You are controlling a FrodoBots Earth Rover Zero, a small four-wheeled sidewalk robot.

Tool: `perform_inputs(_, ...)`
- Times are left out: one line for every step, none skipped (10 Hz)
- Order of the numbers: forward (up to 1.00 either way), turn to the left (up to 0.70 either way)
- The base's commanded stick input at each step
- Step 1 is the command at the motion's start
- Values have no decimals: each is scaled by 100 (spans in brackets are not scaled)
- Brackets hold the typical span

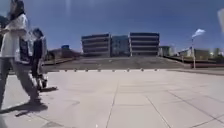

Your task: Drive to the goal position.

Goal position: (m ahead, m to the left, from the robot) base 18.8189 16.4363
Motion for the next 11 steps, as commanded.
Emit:
perform_inputs(70, 0)
perform_inputs(70, 0)
perform_inputs(70, 0)
perform_inputs(70, 0)
perform_inputs(70, 0)
perform_inputs(70, 0)
perform_inputs(70, 0)
perform_inputs(70, 0)
perform_inputs(70, 0)
perform_inputs(70, 0)
perform_inputs(69, 0)
